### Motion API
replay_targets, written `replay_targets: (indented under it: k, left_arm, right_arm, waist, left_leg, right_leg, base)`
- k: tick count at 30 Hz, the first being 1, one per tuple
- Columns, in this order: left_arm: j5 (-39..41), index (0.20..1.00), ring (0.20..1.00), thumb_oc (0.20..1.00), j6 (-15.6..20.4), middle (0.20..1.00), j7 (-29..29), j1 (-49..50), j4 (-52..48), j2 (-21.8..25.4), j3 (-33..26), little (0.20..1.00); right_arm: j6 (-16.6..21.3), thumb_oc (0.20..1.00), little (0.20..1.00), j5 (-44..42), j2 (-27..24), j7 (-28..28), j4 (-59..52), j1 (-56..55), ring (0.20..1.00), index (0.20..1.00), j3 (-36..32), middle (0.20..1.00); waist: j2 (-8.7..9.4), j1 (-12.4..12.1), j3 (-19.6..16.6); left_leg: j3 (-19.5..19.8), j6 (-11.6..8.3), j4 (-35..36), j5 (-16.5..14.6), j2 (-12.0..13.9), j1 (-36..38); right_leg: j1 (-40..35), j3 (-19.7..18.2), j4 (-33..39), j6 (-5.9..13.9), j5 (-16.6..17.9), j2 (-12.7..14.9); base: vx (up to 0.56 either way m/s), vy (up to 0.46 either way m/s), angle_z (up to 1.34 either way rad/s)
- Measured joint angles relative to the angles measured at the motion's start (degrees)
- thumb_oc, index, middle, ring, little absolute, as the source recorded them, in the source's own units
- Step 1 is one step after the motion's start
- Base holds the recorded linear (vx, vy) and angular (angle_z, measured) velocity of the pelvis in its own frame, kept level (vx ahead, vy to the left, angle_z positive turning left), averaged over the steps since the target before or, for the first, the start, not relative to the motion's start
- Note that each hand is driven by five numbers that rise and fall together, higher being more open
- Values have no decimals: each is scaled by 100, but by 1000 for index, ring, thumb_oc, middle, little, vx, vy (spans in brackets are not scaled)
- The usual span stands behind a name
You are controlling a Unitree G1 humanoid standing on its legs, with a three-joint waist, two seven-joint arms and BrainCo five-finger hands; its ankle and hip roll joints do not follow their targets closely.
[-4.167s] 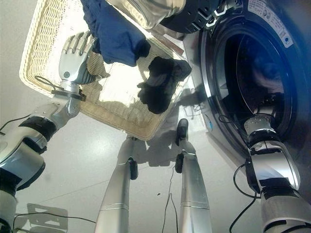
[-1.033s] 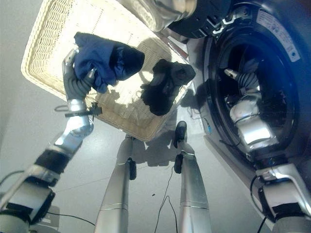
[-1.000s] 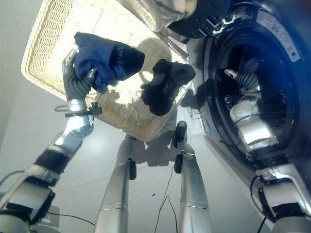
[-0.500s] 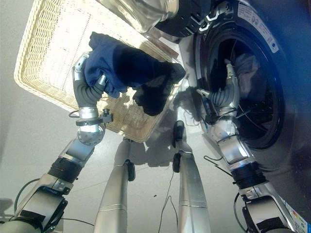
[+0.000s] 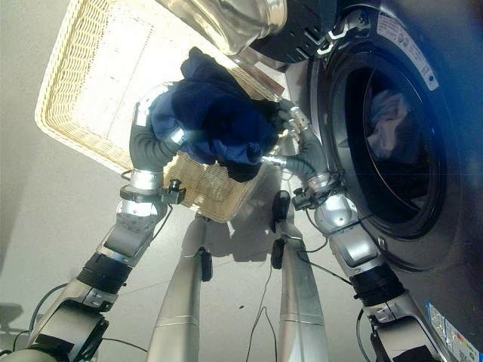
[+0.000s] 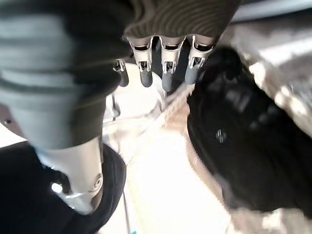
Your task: Put the clothes into the washing machine.
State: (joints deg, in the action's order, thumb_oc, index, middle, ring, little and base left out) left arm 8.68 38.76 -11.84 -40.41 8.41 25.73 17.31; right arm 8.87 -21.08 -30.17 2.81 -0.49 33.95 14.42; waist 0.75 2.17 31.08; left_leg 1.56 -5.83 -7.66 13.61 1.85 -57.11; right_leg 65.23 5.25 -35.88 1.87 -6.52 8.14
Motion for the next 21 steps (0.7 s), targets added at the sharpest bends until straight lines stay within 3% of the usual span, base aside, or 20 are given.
replay_targets:
  k: [2,8,13,21]
  left_arm:
    - [232,200,200,200,-1,200,361,-30,-93,4,16,200]
    - [334,200,200,200,-89,200,521,-62,-132,-4,201,200]
    - [-21,200,200,200,-177,200,208,-104,-193,32,239,200]
    - [-1380,200,200,200,-291,200,-870,-234,-230,373,301,200]
  right_arm:
    - [4,1000,1000,-290,-2,-233,-219,-5,1000,1000,33,1000]
    - [112,1000,1000,-579,65,-505,-397,192,1000,1000,268,1000]
    - [111,1000,1000,-795,32,-611,-399,253,1000,1000,338,1000]
    - [96,1000,1000,-1863,9,-1045,-399,299,1000,1000,424,1000]
  waist:
    - [-2,-3,1]
    - [-4,-44,1]
    - [-5,-103,1]
    - [-6,-174,1]
  left_leg:
    - [-1,-5,-1,15,-1,0]
    - [-4,-2,-4,23,-6,-1]
    - [-4,-3,-6,23,-3,2]
    - [20,-13,-9,17,-12,1]
  right_leg:
    - [-1,0,2,-5,1,1]
    - [-2,4,2,-39,-3,6]
    - [-2,5,-3,-39,-5,5]
    - [-1,19,-41,-22,-23,19]
  base:
    - [0,0,0]
    - [0,0,0]
    - [0,0,0]
    - [0,0,0]
